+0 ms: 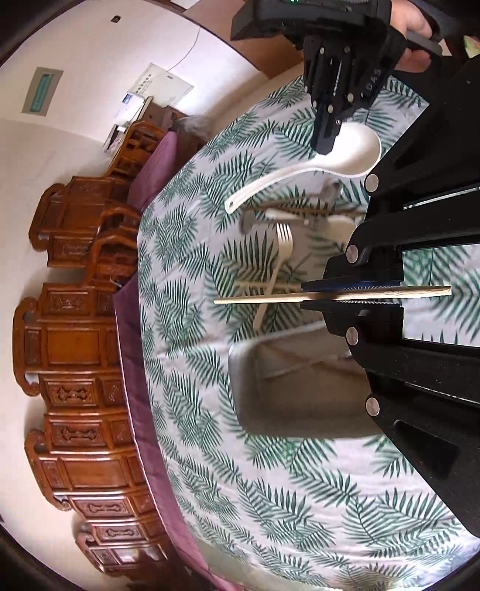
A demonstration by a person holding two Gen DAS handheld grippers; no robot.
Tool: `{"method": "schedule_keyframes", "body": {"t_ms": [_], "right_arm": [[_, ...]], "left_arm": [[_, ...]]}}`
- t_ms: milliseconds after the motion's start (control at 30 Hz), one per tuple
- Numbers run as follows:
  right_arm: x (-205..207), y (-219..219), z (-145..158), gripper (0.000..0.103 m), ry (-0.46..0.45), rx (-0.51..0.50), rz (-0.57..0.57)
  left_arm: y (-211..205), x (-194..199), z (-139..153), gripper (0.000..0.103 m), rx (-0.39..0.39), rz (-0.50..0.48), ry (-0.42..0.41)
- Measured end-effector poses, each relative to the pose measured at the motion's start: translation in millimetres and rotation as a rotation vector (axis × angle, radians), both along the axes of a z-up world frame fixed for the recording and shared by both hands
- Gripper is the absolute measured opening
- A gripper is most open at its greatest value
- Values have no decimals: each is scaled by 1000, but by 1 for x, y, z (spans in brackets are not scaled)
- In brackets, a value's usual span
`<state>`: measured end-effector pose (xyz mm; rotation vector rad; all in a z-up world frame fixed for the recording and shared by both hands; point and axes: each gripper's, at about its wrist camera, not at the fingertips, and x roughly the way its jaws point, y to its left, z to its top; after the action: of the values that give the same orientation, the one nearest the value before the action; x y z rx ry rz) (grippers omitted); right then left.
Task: Organize utensils
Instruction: 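Drop the chopstick into the tray with the left tool while the right tool carries the spoon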
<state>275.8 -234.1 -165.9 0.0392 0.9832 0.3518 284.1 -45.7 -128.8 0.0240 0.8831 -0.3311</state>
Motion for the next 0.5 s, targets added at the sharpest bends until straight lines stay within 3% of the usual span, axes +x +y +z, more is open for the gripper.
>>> {"method": "schedule_keyframes", "body": {"t_ms": [500], "right_arm": [[29,72,8,4,10,-36,84]], "left_arm": [[58,26,-30,4,-15,72,50]]}}
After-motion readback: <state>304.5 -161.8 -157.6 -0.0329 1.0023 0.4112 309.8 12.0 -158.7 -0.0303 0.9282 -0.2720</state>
